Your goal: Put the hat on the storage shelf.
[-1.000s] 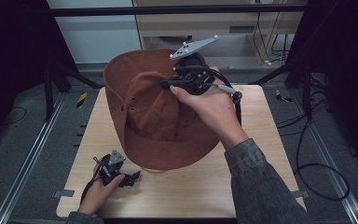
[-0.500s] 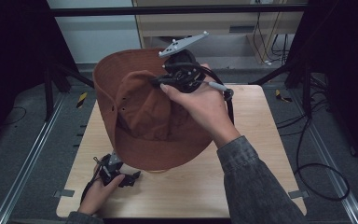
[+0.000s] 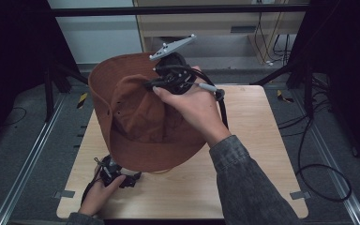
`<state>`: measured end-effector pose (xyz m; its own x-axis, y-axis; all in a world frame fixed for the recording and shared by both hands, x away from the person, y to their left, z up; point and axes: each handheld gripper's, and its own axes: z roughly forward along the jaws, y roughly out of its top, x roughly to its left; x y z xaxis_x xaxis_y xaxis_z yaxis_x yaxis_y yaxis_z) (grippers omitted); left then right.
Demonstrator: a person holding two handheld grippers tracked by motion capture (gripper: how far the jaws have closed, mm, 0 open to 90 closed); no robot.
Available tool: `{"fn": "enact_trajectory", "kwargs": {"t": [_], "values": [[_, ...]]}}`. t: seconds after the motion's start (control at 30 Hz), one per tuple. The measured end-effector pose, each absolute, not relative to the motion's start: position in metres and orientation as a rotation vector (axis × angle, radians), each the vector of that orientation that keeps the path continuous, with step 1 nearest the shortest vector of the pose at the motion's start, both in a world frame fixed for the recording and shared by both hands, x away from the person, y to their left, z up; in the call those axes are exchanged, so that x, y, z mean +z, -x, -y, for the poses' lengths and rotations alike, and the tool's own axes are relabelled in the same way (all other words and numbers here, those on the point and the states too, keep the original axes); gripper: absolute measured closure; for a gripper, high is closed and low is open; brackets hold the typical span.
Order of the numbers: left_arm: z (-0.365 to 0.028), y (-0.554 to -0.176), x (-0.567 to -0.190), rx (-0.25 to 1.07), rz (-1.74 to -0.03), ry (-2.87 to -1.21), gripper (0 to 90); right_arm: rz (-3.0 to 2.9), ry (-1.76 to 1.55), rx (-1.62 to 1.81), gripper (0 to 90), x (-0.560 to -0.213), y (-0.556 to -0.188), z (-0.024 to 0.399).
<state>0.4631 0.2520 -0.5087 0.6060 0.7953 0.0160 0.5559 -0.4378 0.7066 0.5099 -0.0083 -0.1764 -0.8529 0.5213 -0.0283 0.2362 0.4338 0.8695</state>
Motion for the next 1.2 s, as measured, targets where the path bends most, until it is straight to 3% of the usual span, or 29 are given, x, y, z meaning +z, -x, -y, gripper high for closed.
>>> {"fn": "enact_trajectory", "kwargs": {"t": [1.2], "values": [[-0.252, -0.463, -0.509, 0.457, -1.058, -2.160, 0.0, -2.507, -0.698, 1.289, 87.9, -0.219, -0.525, -0.007]]}}
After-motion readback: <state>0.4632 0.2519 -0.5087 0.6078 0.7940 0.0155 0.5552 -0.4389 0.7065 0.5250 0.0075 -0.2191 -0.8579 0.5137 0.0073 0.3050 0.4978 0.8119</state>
